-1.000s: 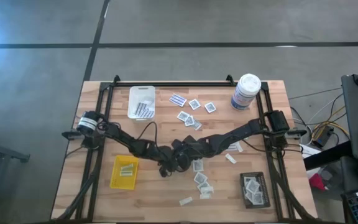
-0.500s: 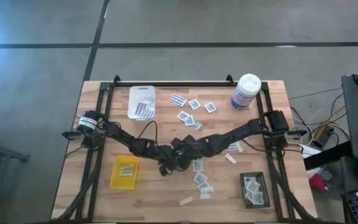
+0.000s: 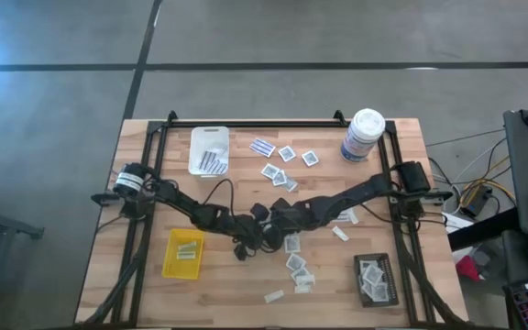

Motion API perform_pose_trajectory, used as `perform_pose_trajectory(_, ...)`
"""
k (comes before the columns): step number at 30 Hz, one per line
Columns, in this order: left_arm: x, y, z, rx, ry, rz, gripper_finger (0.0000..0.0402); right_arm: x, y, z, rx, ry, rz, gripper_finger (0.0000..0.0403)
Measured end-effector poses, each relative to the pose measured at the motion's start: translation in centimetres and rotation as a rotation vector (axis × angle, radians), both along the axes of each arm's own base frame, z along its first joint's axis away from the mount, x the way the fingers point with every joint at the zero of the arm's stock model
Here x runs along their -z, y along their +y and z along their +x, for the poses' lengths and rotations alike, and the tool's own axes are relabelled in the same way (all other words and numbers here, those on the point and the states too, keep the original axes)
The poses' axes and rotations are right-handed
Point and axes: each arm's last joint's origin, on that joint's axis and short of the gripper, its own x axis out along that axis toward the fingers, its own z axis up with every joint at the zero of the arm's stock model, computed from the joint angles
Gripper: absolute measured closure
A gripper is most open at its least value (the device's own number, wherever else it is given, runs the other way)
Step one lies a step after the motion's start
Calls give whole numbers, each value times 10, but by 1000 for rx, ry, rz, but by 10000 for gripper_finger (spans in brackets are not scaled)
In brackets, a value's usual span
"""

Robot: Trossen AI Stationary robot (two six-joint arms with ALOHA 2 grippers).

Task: Pick & Place First Aid Supplies
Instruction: Put the green bandage into the yellow bin

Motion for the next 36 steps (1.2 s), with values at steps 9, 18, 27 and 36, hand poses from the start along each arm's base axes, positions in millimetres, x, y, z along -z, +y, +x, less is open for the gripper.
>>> perform_pose_trajectory(9, -5, 0, 1, -105, -11, -87, 401, -40, 18, -14, -209, -59, -52, 394)
perform_pose_trajectory(18, -36, 0, 2, -130, -107, -93, 401, -50, 50, -29, -494, -66, -177, 394)
perform_pose_trajectory(27, -41, 0, 3, -138, -146, -96, 401, -33, 54, -40, -544, -46, -216, 394)
perform_pose_trajectory(36, -64, -3, 2, -132, -225, -113, 401, -25, 55, -40, -616, -156, -266, 394)
